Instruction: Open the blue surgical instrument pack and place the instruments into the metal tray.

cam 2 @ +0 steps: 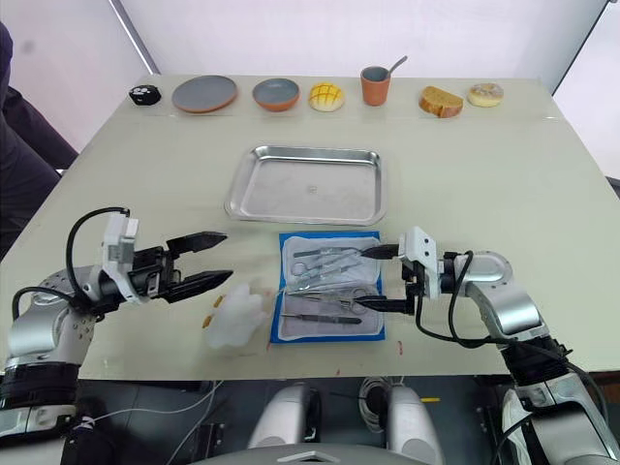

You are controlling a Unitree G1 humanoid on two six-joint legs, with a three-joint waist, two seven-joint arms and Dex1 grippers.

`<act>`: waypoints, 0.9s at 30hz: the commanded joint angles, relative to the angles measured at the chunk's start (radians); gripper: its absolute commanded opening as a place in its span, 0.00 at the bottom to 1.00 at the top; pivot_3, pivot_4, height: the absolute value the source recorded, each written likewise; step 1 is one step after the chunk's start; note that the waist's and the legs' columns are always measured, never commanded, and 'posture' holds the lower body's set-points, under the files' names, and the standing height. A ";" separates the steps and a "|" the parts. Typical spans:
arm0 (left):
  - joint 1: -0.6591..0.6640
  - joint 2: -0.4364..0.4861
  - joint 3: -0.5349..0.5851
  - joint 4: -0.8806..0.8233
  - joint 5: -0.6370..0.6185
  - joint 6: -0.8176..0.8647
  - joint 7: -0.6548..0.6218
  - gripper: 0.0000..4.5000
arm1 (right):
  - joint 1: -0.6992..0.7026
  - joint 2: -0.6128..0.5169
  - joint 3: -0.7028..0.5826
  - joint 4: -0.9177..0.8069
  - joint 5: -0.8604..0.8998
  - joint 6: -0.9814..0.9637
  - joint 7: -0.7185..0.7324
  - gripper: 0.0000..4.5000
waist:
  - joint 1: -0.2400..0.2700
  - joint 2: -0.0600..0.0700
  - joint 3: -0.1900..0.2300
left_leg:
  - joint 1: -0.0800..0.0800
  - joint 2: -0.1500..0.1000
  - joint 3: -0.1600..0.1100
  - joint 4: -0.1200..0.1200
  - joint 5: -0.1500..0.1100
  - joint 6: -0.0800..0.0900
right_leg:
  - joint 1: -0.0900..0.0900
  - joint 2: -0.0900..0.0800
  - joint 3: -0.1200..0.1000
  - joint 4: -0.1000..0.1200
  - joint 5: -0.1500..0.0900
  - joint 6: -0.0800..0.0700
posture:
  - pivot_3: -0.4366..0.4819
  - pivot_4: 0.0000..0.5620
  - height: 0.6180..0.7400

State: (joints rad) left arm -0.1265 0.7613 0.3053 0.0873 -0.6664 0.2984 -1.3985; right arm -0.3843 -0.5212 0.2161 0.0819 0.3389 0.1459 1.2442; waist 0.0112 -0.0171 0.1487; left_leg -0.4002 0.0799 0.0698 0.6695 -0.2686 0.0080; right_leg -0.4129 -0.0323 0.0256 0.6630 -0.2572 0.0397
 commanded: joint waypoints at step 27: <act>0.093 0.091 0.061 -0.230 -0.073 0.121 0.022 1.00 | -0.045 0.057 0.037 0.298 -0.148 -0.267 0.091 0.99 | 0.000 0.000 0.000 | 0.001 0.000 0.001 0.000 0.000 0.000 | 0.000 0.000 0.000 0.000 0.000 0.000 | 0.48 0.27 1.00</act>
State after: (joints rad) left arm -0.0343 0.8528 0.3683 -0.1101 -0.7404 0.4321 -1.3778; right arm -0.4327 -0.4648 0.2301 0.3602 0.2148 -0.1162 1.3259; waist 0.0110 -0.0170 0.1488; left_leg -0.3992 0.0800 0.0706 0.6693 -0.2685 0.0079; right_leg -0.4128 -0.0322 0.0260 0.6631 -0.2573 0.0396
